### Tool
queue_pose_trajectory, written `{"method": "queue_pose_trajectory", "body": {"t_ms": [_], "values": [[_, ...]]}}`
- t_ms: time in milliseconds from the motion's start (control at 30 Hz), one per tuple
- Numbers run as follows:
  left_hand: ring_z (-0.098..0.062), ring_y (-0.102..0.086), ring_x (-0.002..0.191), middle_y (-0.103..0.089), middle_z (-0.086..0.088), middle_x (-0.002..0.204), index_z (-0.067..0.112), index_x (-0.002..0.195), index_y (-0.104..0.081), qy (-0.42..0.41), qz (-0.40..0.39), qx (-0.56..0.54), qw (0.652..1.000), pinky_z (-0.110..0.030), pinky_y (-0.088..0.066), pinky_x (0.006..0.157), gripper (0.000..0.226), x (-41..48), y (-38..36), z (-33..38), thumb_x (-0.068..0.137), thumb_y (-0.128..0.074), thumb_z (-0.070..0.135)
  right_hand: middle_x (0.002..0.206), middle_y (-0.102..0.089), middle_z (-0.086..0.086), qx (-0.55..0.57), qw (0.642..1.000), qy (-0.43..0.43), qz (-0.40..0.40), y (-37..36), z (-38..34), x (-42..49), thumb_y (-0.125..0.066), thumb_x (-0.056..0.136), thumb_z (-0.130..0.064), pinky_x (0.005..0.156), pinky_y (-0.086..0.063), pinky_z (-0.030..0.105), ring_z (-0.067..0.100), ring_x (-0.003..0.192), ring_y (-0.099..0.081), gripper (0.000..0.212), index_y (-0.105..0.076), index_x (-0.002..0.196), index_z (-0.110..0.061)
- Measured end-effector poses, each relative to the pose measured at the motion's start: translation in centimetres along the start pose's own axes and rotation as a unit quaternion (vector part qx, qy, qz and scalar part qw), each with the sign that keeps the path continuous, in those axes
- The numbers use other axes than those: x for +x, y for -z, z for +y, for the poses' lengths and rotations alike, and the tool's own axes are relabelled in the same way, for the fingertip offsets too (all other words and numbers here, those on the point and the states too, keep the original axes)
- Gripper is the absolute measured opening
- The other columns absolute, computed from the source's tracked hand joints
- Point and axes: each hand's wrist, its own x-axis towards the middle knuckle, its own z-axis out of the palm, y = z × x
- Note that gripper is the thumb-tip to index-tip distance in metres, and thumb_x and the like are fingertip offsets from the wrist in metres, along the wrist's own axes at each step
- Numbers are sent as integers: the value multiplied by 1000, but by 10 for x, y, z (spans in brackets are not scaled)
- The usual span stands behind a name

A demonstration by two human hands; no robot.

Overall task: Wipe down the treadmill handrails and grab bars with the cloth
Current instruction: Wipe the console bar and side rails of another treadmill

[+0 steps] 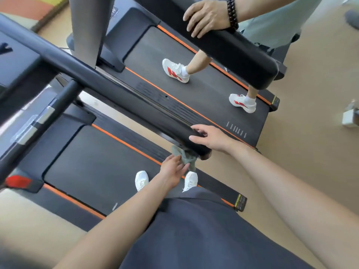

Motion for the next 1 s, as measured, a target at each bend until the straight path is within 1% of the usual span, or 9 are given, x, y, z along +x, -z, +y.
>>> {"method": "queue_pose_trajectory", "body": {"t_ms": [67, 200, 300, 467, 633, 733, 800, 933, 1000], "values": [[-31, -72, 101, -72, -17, 113, 6, 137, -54, 12, -26, -45, 999, -36, -61, 70, 33, 2, -3, -9, 104, -54, 11, 143, -56, -3, -20, 1000, 5, -5, 2, 1, 3, -68, 90, -51, 114, -38, 37, 14, 134, -50, 59, -51, 143, -33], [-33, -67, 118, -69, -18, 125, 7, 125, -64, 45, -86, -81, 992, -43, -58, 90, 29, 8, -4, -28, 104, -56, 25, 144, -55, -7, -27, 999, 21, -13, 2, 4, 5, -67, 89, -54, 115, -38, 38, 13, 134, -49, 59, -51, 143, -36], [-36, -65, 119, -65, -21, 131, 8, 130, -59, 56, -113, -146, 981, -47, -54, 99, 35, 9, -9, -42, 107, -48, 32, 144, -56, -8, -36, 999, 25, 0, 0, 8, 7, -66, 88, -56, 114, -38, 37, 12, 133, -50, 62, -50, 144, -36], [-41, -68, 115, -63, -20, 134, 13, 142, -50, 85, -133, -213, 964, -54, -53, 100, 60, 16, -18, -54, 102, -42, 57, 142, -57, -7, -63, 998, 22, -4, 2, 8, 7, -65, 85, -64, 115, -38, 38, 11, 131, -51, 68, -50, 145, -36], [-36, -70, 113, -74, -12, 115, 16, 141, -55, 80, -171, -233, 954, -51, -52, 102, 78, 33, -6, -35, 92, -39, 75, 133, -61, -4, -98, 995, 30, -6, 4, -1, 9, -65, 91, -53, 111, -40, 33, 12, 126, -55, 59, -53, 143, -29], [-38, -69, 114, -72, -12, 122, 15, 137, -58, 57, -185, -209, 959, -52, -54, 97, 82, 35, 1, -16, 90, -36, 78, 133, -62, 8, -118, 993, 21, -3, 3, -8, 8, -62, 95, -43, 104, -40, 33, 21, 124, -55, 48, -57, 134, -15], [-36, -68, 116, -72, -12, 124, 14, 135, -60, 45, -183, -197, 962, -48, -54, 95, 82, 36, 6, -4, 91, -34, 79, 128, -63, 11, -122, 992, 9, -2, 1, -9, 9, -60, 96, -41, 97, -40, 31, 23, 121, -56, 45, -57, 130, -13], [-35, -63, 125, -72, -9, 123, 16, 132, -61, 24, -181, -186, 965, -48, -48, 106, 82, 39, 18, 23, 89, -34, 80, 119, -60, -10, -110, 994, 5, 4, -4, -12, 11, -62, 89, -60, 93, -37, 27, 13, 115, -55, 53, -55, 133, -31], [-34, -62, 127, -72, -7, 123, 16, 131, -62, 22, -183, -175, 967, -50, -44, 109, 82, 39, 23, 34, 88, -34, 80, 116, -58, -12, -111, 994, 0, 3, -9, -15, 12, -61, 89, -64, 90, -37, 27, 12, 108, -53, 55, -53, 133, -33]]}}
